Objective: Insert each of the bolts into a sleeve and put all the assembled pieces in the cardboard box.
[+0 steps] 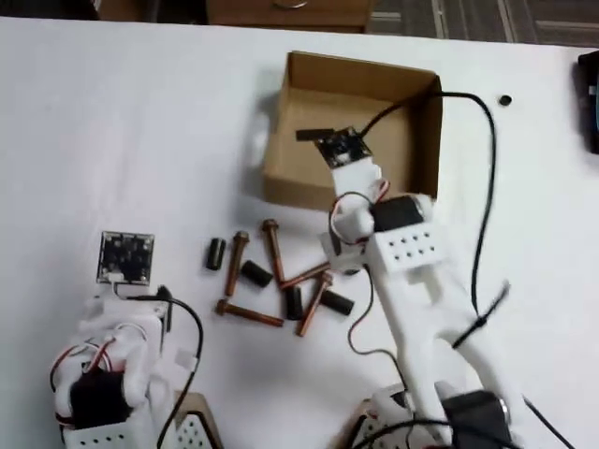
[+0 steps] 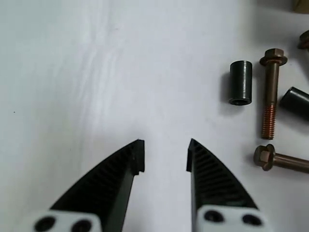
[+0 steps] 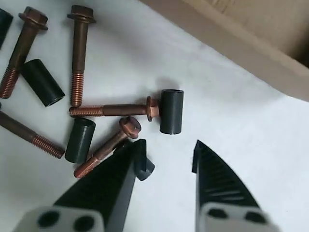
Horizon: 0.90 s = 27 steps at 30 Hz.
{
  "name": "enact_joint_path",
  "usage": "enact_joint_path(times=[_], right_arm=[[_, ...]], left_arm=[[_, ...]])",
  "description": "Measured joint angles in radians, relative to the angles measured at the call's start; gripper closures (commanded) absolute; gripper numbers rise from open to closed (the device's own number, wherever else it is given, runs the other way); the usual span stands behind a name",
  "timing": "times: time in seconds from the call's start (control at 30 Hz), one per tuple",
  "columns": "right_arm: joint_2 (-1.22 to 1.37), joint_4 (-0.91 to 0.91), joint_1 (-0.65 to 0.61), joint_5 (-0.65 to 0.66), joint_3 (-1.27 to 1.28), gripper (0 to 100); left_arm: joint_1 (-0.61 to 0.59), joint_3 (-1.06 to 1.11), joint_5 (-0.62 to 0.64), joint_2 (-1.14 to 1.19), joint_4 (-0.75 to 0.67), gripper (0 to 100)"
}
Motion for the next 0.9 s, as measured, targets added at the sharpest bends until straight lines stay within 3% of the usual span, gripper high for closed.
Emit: enact_joint_path(times=[0.9], right_arm=[[0.408, -0.279, 0.061, -0.021, -0.023, 86.0]], left_arm=[[0.000, 0.000, 0.000, 0.000, 0.009, 83]])
